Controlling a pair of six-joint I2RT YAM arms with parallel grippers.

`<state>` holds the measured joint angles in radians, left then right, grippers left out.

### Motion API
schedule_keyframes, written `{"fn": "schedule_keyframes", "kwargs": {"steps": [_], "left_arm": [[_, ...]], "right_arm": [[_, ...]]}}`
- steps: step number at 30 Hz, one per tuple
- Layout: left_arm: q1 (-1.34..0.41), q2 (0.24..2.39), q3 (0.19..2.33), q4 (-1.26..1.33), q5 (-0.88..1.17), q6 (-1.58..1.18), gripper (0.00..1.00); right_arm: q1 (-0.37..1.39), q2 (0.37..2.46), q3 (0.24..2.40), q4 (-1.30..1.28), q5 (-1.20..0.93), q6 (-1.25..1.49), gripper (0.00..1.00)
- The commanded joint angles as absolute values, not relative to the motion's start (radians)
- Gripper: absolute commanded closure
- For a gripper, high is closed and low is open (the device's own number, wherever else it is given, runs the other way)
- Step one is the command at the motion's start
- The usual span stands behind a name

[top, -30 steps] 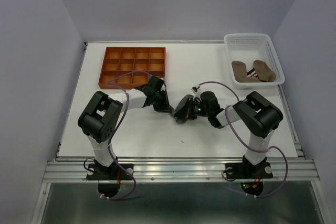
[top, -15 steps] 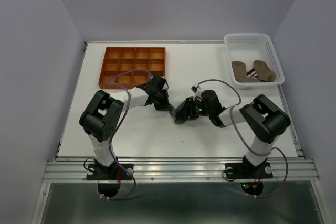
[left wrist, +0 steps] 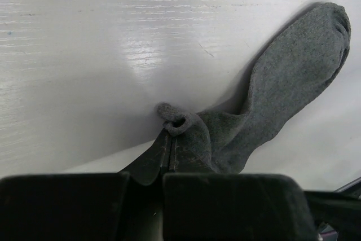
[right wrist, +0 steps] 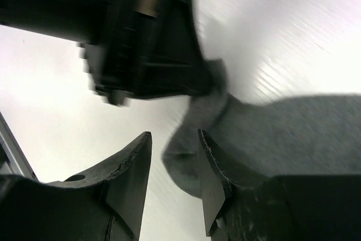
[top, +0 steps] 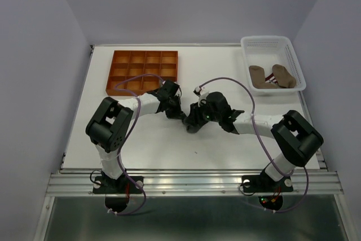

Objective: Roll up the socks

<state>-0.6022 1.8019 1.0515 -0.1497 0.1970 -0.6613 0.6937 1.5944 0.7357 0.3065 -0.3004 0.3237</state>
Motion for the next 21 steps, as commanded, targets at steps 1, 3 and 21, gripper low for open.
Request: {"fn": "schedule_keyframes", "kwargs": {"steps": [1, 3, 21], "left_arm": [[-0.614, 1.767, 1.078, -0.204, 0.176, -0.627, 1.00], [-0.615, 1.764, 1.074, -0.206, 0.183, -0.626, 1.00], [-0.620, 1.744, 1.066, -0.209, 0.222, -0.632, 1.00]], "right_arm": [[0.765, 1.585, 0.814, 0.261, -0.140, 0.196, 0.56], [0.787, 1.606, 0.834, 0.258, -0.103, 0.186, 0.56], [0.882, 1.669, 0.854, 0.183, 0.040, 0.143, 0.56]]}}
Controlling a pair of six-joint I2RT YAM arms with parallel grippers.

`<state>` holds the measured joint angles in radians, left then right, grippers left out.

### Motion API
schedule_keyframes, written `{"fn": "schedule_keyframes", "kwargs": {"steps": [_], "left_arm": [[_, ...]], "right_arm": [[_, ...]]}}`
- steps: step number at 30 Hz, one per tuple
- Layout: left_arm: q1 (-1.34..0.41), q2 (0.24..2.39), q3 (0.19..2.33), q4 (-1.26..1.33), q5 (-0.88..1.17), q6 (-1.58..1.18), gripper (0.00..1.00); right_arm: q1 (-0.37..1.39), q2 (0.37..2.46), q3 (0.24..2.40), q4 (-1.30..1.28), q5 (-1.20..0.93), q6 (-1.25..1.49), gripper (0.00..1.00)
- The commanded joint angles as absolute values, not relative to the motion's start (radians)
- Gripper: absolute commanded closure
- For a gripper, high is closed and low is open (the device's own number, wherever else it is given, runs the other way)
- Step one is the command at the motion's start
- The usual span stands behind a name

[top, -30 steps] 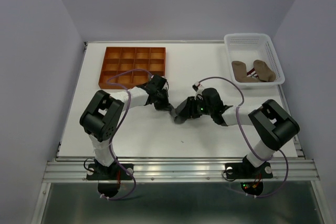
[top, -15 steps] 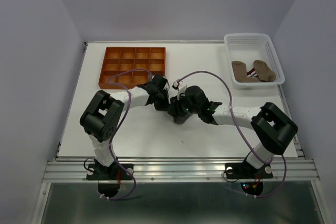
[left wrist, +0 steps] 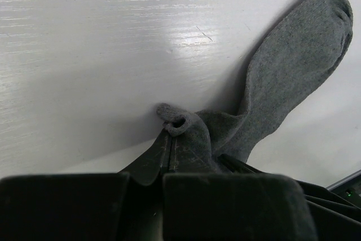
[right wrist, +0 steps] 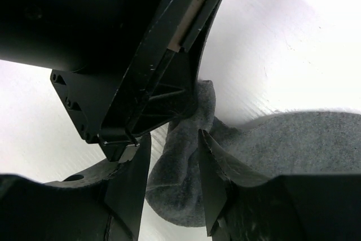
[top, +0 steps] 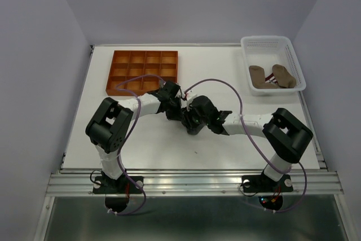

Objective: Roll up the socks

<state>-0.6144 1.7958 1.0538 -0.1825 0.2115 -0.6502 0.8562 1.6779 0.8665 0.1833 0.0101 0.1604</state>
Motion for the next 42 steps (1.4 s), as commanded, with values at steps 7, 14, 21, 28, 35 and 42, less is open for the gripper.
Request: {"fn": "schedule_keyframes", "kwargs": {"steps": [7, 14, 21, 28, 35, 42], "left_arm": [[-0.620, 1.730, 1.058, -0.210, 0.222, -0.630, 1.00], [-0.620, 1.717, 1.052, -0.210, 0.241, -0.618, 1.00], [-0.620, 1.675, 1.046, -0.227, 0.249, -0.600, 0.94], [-0.618, 1.660, 1.046, -0.253, 0.235, -0.592, 0.70], [-0.611, 1.629, 1.039, -0.264, 0.206, -0.604, 0.47], [-0.606, 1.606, 1.022, -0.245, 0.215, -0.604, 0.47]], "right_arm": [[0.945, 1.689, 0.845, 0.179, 0.136, 0.109, 0.57], [0.965, 1.720, 0.865, 0.132, 0.247, 0.097, 0.59], [0.985, 1.756, 0.891, 0.066, 0.374, 0.118, 0.71], [0.985, 1.715, 0.871, 0.087, 0.376, 0.198, 0.93], [0.976, 1.686, 0.836, 0.150, 0.243, 0.324, 0.96], [0.832, 1.652, 0.752, 0.276, -0.056, 0.436, 0.98]]}}
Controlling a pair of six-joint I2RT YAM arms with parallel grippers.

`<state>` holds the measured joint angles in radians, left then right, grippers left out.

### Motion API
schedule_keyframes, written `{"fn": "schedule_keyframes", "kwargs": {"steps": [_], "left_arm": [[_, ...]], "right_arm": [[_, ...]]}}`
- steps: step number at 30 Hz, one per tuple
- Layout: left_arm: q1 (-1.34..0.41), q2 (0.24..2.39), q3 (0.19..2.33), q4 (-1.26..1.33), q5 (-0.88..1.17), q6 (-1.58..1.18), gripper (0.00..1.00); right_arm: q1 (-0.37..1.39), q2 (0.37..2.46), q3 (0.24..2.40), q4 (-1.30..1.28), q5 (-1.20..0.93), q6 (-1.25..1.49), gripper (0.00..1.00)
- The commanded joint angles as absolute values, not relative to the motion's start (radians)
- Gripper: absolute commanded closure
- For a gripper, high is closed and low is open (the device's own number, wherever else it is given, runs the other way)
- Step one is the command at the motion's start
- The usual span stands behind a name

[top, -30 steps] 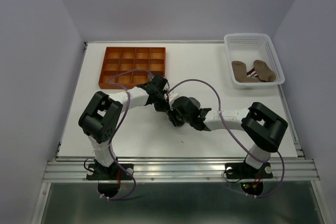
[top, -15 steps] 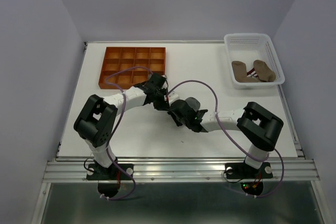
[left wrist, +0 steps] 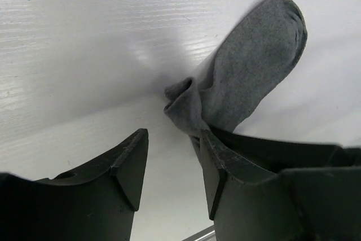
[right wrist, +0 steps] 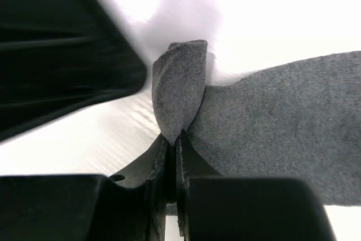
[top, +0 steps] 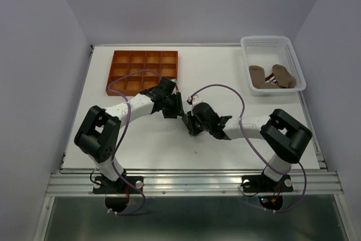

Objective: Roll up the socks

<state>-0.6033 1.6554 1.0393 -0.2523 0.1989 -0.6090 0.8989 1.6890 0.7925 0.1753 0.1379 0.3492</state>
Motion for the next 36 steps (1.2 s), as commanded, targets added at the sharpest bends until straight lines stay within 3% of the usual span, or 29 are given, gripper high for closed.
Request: {"fn": "schedule_keyframes", "kwargs": {"steps": [1, 7, 13, 27, 30, 36], "left_arm": [[-0.606, 1.606, 1.020, -0.241, 0.221, -0.603, 0.47], [-0.607, 1.617, 1.003, -0.219, 0.258, -0.594, 0.47], [-0.607, 1.649, 1.000, -0.196, 0.293, -0.583, 0.41], [-0.612, 1.698, 0.982, -0.158, 0.325, -0.586, 0.41], [-0.621, 1.716, 0.976, -0.147, 0.336, -0.589, 0.41], [-0.623, 1.747, 0.977, -0.137, 0.316, -0.598, 0.52]], "right_arm": [[0.816, 1.652, 0.732, 0.294, -0.099, 0.443, 0.98], [0.726, 1.677, 0.686, 0.426, -0.362, 0.505, 0.97], [0.692, 1.713, 0.669, 0.494, -0.471, 0.540, 0.94], [0.611, 1.810, 0.661, 0.641, -0.647, 0.614, 0.92], [0.601, 1.827, 0.663, 0.643, -0.650, 0.609, 0.91], [0.601, 1.825, 0.646, 0.663, -0.657, 0.591, 0.87]]}}
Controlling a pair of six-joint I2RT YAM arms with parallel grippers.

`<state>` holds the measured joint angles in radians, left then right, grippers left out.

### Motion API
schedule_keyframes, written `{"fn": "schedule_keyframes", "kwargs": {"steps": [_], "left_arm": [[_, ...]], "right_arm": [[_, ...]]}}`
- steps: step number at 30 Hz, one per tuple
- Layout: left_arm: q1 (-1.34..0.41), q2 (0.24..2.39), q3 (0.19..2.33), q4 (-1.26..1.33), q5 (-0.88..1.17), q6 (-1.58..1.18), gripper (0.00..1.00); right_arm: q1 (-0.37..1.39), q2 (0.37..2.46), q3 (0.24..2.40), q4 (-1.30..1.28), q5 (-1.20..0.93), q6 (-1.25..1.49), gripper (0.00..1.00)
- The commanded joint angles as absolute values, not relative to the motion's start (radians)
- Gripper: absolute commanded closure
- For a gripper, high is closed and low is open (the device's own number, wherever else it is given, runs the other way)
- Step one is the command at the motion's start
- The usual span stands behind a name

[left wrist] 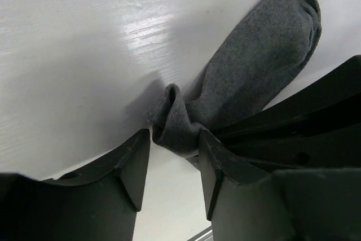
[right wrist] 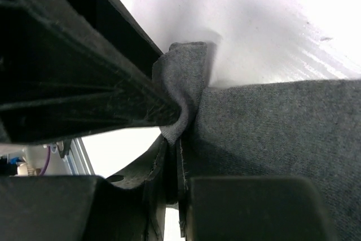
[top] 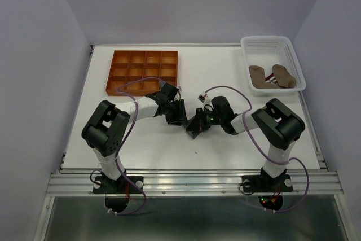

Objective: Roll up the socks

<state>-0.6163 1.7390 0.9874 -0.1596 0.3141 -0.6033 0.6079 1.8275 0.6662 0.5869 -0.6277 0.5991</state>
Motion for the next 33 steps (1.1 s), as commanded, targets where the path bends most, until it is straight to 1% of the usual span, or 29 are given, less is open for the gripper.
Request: {"fn": "schedule_keyframes", "kwargs": {"steps": [1, 2, 6, 7, 9, 10, 12, 13, 15, 16, 22, 26, 30, 31, 33], "left_arm": [[-0.623, 1.755, 0.980, -0.135, 0.313, -0.601, 0.58], [-0.624, 1.756, 0.980, -0.132, 0.311, -0.607, 0.59], [-0.627, 1.761, 0.985, -0.129, 0.281, -0.620, 0.63], [-0.627, 1.759, 0.986, -0.132, 0.261, -0.621, 0.65], [-0.630, 1.758, 0.992, -0.149, 0.230, -0.627, 0.65], [-0.632, 1.758, 0.996, -0.164, 0.198, -0.632, 0.65], [-0.635, 1.759, 1.002, -0.173, 0.173, -0.634, 0.66], [-0.637, 1.763, 1.003, -0.179, 0.164, -0.635, 0.69], [-0.638, 1.766, 1.006, -0.179, 0.163, -0.634, 0.70], [-0.638, 1.767, 1.008, -0.181, 0.161, -0.634, 0.70], [-0.649, 1.772, 1.022, -0.184, 0.156, -0.626, 0.72], [-0.655, 1.766, 1.029, -0.184, 0.167, -0.617, 0.72], [-0.661, 1.766, 1.035, -0.190, 0.170, -0.609, 0.72], [-0.661, 1.763, 1.038, -0.190, 0.178, -0.607, 0.72], [-0.663, 1.763, 1.039, -0.190, 0.190, -0.606, 0.72]], "right_arm": [[0.601, 1.825, 0.643, 0.663, -0.654, 0.588, 0.87], [0.601, 1.825, 0.641, 0.663, -0.653, 0.586, 0.86], [0.601, 1.833, 0.640, 0.658, -0.664, 0.575, 0.78], [0.601, 1.827, 0.641, 0.646, -0.664, 0.566, 0.71], [0.601, 1.815, 0.652, 0.617, -0.673, 0.520, 0.62], [0.601, 1.793, 0.656, 0.573, -0.678, 0.503, 0.53], [0.601, 1.763, 0.661, 0.542, -0.675, 0.462, 0.52], [0.601, 1.728, 0.661, 0.507, -0.651, 0.448, 0.52], [0.601, 1.691, 0.661, 0.476, -0.623, 0.416, 0.52], [0.601, 1.671, 0.670, 0.419, -0.579, 0.399, 0.52], [0.601, 1.534, 0.704, 0.241, -0.424, 0.301, 0.53], [0.612, 1.496, 0.721, 0.187, -0.393, 0.239, 0.53], [0.701, 1.493, 0.758, 0.155, -0.332, 0.175, 0.53], [0.750, 1.502, 0.768, 0.146, -0.265, 0.161, 0.53], [0.793, 1.519, 0.797, 0.117, -0.201, 0.123, 0.53]]}}
